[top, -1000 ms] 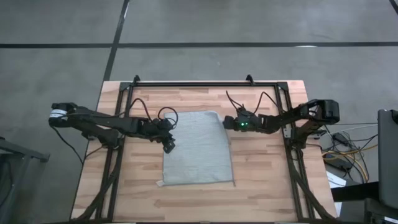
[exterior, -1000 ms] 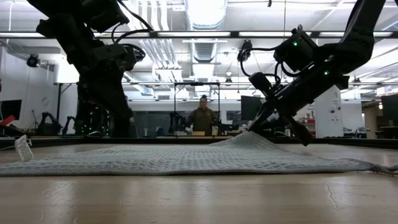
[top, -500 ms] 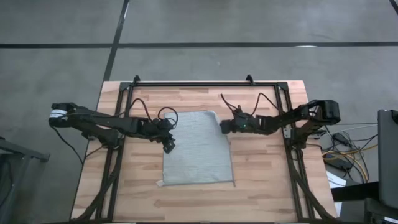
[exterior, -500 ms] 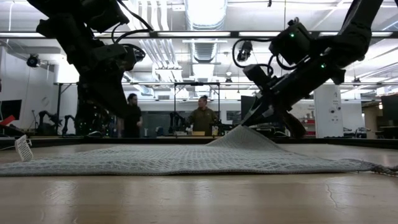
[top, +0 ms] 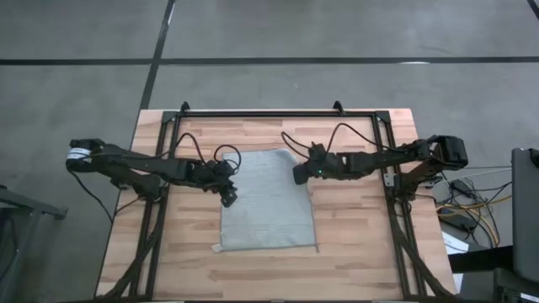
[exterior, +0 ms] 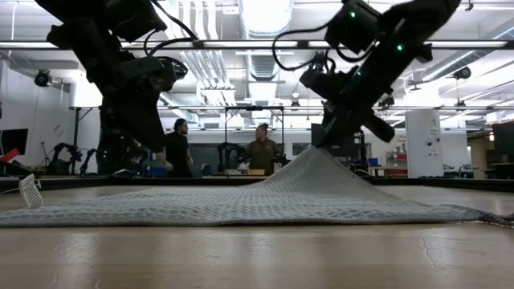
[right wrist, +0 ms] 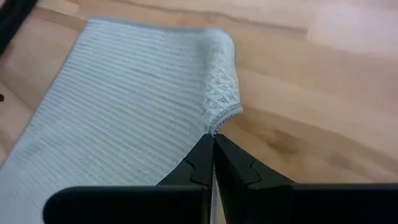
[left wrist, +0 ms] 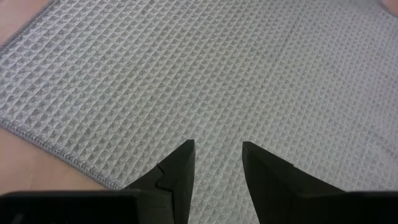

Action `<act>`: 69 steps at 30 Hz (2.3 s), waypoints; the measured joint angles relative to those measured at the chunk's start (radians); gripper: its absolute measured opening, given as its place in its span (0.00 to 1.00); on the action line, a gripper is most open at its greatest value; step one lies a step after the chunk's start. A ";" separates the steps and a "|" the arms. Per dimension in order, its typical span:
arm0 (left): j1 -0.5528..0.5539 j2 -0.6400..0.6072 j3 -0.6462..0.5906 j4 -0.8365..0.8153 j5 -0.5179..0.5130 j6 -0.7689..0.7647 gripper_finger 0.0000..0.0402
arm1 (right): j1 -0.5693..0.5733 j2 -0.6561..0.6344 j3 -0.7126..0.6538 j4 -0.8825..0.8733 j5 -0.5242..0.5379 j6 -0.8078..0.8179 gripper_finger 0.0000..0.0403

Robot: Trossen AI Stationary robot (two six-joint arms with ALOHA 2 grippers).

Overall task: Fold microfiber towels
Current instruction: Fold the microfiber cloth on the table

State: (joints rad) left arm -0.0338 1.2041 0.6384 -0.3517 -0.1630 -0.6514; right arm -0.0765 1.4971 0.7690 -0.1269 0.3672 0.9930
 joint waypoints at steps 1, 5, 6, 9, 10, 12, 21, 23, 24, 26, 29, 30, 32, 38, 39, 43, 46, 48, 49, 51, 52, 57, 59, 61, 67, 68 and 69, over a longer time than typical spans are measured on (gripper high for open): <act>0.000 0.000 0.000 0.000 0.000 0.000 0.34 | 0.001 0.000 0.009 -0.009 0.005 -0.006 0.02; 0.000 0.000 0.000 -0.001 0.000 0.000 0.34 | 0.002 -0.001 0.020 -0.019 0.007 -0.003 0.02; 0.000 0.000 0.000 0.000 0.000 0.000 0.34 | 0.002 -0.001 0.020 -0.019 0.005 -0.002 0.02; 0.000 0.000 0.000 0.000 0.000 0.000 0.34 | 0.007 -0.001 0.025 -0.018 0.002 -0.002 0.02; 0.000 0.000 0.000 0.000 0.000 0.000 0.34 | 0.011 -0.001 0.028 -0.019 0.002 -0.002 0.02; 0.000 0.000 0.000 0.000 0.000 0.000 0.34 | 0.022 -0.001 0.037 -0.018 0.002 -0.007 0.02; 0.000 0.000 0.000 0.000 0.000 0.000 0.34 | 0.055 -0.001 0.047 -0.017 -0.001 -0.002 0.02; 0.000 0.000 0.000 0.000 0.000 0.000 0.34 | 0.062 -0.001 0.047 -0.016 -0.008 -0.003 0.02; 0.000 0.000 0.000 0.000 0.000 0.000 0.34 | 0.067 -0.001 0.047 -0.015 -0.009 -0.002 0.02; 0.000 0.000 0.000 0.000 0.000 0.000 0.34 | 0.078 -0.001 0.047 -0.012 -0.009 -0.003 0.02; 0.000 0.000 0.000 0.000 0.000 0.000 0.34 | 0.098 -0.001 0.047 -0.012 -0.012 -0.005 0.02; 0.000 0.000 0.000 0.000 0.000 0.000 0.34 | 0.103 -0.001 0.047 -0.011 -0.013 -0.005 0.02; 0.000 0.000 0.000 0.000 0.000 0.000 0.34 | 0.114 -0.001 0.047 -0.009 -0.012 -0.005 0.02; 0.000 0.000 0.000 0.000 0.000 0.000 0.34 | 0.137 -0.001 0.047 -0.009 -0.012 -0.011 0.02; 0.000 0.000 0.000 0.000 0.000 0.000 0.34 | 0.138 -0.001 0.047 -0.009 -0.011 -0.014 0.02; 0.000 0.000 0.000 0.000 0.000 0.000 0.34 | 0.143 -0.001 0.047 -0.011 -0.009 -0.017 0.02; 0.000 0.000 0.000 0.000 0.000 0.000 0.34 | 0.138 -0.001 0.046 -0.032 0.005 -0.017 0.02; 0.000 0.000 0.000 0.000 0.000 0.000 0.34 | 0.124 -0.001 0.044 -0.047 0.022 -0.006 0.02; 0.000 0.000 0.000 0.000 0.000 0.000 0.34 | 0.114 -0.001 0.040 -0.051 0.024 -0.002 0.02; 0.000 0.000 0.000 0.000 0.000 0.000 0.34 | 0.091 -0.002 0.033 -0.060 0.025 0.013 0.02; 0.000 0.000 0.000 0.000 0.000 0.000 0.34 | 0.080 -0.002 0.031 -0.073 0.026 0.027 0.02; 0.000 0.000 0.000 0.000 0.000 0.000 0.34 | 0.030 -0.002 0.029 -0.125 0.026 0.053 0.02; 0.000 0.000 0.000 0.000 0.000 0.000 0.34 | 0.014 -0.002 0.029 -0.141 0.027 0.055 0.02; 0.000 0.000 0.000 0.000 0.000 0.000 0.34 | 0.002 -0.002 0.029 -0.162 0.028 0.070 0.02; 0.000 0.000 0.000 0.000 0.000 0.000 0.34 | -0.017 -0.002 0.029 -0.192 0.029 0.085 0.04; 0.000 0.000 0.000 0.000 0.000 0.000 0.34 | -0.019 -0.002 0.029 -0.192 0.029 0.089 0.05; 0.000 0.000 0.000 0.000 0.000 0.000 0.34 | -0.019 -0.002 0.029 -0.192 0.029 0.095 0.07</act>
State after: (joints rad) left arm -0.0341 1.2041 0.6384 -0.3519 -0.1627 -0.6514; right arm -0.0956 1.4956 0.7982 -0.3191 0.3958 1.0881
